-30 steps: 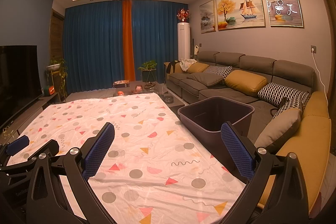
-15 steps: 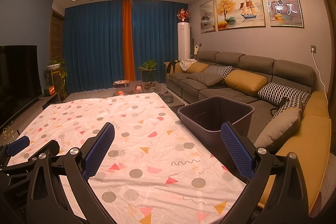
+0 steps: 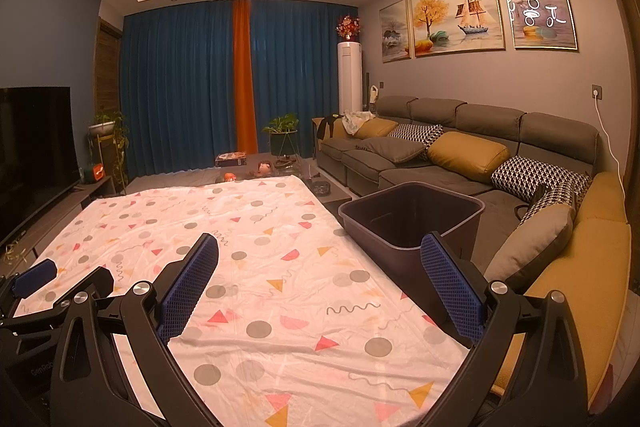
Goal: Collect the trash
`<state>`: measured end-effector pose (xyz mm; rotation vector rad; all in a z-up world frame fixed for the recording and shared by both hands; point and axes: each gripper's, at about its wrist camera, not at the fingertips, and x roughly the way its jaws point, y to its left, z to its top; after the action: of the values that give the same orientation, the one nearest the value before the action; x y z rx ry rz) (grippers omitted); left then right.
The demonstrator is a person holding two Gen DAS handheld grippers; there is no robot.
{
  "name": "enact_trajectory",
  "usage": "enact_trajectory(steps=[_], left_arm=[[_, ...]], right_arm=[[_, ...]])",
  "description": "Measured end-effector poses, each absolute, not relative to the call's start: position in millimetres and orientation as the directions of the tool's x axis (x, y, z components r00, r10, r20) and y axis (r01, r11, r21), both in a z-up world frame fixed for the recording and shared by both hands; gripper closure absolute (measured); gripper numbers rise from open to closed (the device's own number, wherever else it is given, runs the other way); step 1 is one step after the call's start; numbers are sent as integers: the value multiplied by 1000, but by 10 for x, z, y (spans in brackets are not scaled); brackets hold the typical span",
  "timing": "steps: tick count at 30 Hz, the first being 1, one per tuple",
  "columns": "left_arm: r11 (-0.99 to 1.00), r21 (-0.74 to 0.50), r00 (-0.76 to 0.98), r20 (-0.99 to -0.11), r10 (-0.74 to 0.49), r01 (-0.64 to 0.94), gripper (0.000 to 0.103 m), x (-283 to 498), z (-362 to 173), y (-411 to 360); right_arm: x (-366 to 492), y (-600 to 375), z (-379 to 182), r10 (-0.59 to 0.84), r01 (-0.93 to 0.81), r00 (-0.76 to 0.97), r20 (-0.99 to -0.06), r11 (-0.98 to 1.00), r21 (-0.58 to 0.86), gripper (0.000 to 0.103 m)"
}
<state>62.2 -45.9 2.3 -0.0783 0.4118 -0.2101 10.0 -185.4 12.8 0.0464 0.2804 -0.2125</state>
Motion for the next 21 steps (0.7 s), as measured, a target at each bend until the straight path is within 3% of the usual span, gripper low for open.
enact_trajectory(steps=[16,21], left_arm=[[965,-124,887,-381,-260,229,9,574,16,-494],[965,-138,882,-392,-262,225,24,603,-9,-456]], right_arm=[[83,-1869,113,-204,219,938,-282,975,22,6],[74,-1872,112,-203,218,938,-280,976,23,6]])
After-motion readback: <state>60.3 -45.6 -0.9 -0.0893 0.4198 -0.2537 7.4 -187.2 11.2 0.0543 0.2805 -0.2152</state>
